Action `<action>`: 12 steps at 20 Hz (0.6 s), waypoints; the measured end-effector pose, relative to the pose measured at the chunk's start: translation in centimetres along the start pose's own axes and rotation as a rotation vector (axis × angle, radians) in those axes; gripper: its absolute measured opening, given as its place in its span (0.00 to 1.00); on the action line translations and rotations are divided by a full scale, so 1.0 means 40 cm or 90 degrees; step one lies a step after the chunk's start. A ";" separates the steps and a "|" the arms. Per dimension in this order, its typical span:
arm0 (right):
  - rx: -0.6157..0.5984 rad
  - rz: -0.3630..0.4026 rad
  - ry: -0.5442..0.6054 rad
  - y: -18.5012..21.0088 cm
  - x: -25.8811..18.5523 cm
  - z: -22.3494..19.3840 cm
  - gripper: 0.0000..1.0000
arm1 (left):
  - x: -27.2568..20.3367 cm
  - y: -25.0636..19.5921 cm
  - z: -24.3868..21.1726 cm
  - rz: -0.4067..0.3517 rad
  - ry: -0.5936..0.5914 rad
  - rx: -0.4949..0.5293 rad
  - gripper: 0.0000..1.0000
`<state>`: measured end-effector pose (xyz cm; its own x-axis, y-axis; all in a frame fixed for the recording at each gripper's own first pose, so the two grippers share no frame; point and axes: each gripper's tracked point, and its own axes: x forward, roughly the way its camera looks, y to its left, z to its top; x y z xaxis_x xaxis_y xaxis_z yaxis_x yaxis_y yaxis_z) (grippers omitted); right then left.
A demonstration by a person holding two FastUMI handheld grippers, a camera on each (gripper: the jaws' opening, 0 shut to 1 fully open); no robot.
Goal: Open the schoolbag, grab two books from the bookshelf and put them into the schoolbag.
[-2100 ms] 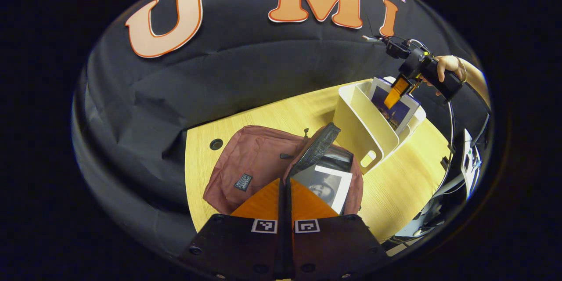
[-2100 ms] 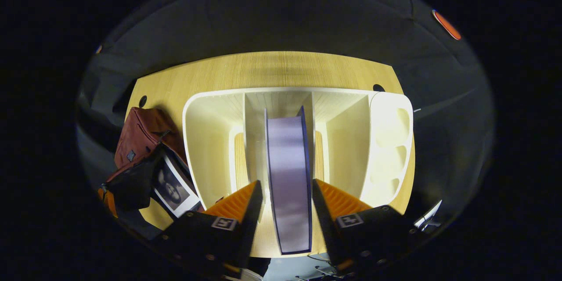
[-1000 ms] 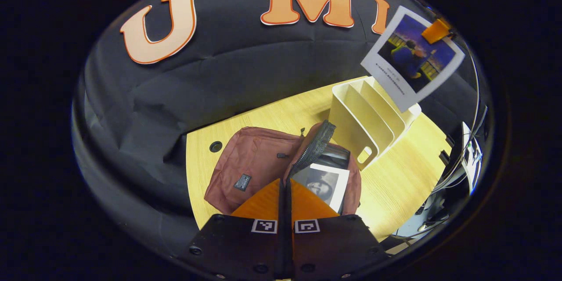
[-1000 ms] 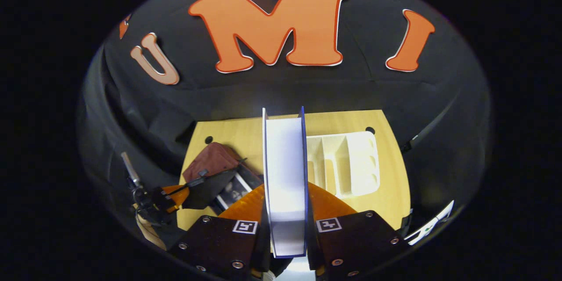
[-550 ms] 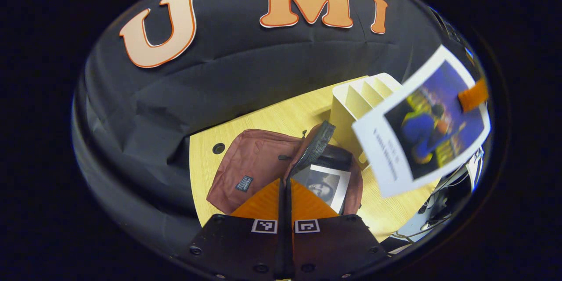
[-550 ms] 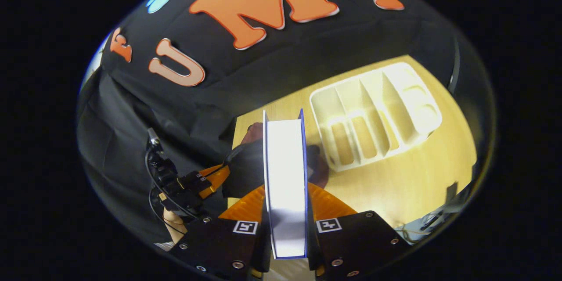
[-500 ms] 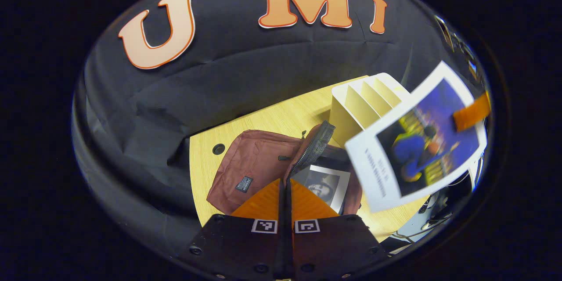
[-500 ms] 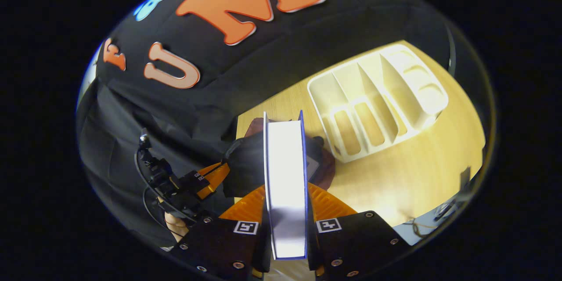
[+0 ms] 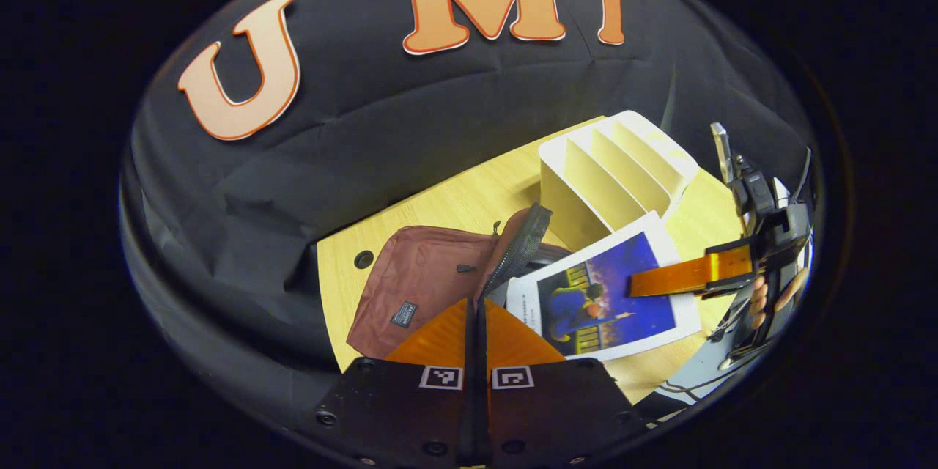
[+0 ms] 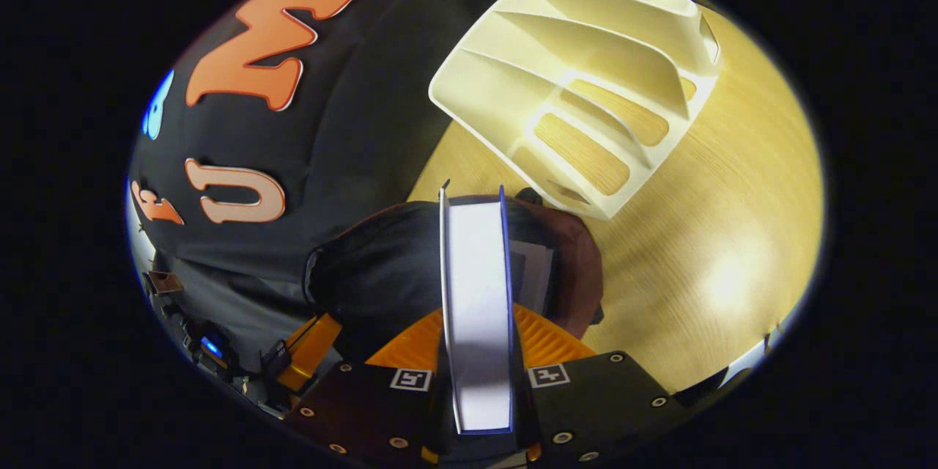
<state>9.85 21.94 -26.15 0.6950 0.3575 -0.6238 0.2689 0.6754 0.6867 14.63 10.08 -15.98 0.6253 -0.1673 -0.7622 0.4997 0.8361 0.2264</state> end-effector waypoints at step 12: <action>0.044 -0.024 -0.069 0.038 0.275 -0.067 0.41 | -0.039 -0.061 0.046 -0.027 -0.023 0.054 0.01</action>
<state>16.11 28.62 -32.97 0.7504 0.2577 -0.6086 0.3398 0.6394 0.6897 13.55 7.32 -14.23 0.6234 -0.2220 -0.7498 0.5744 0.7806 0.2464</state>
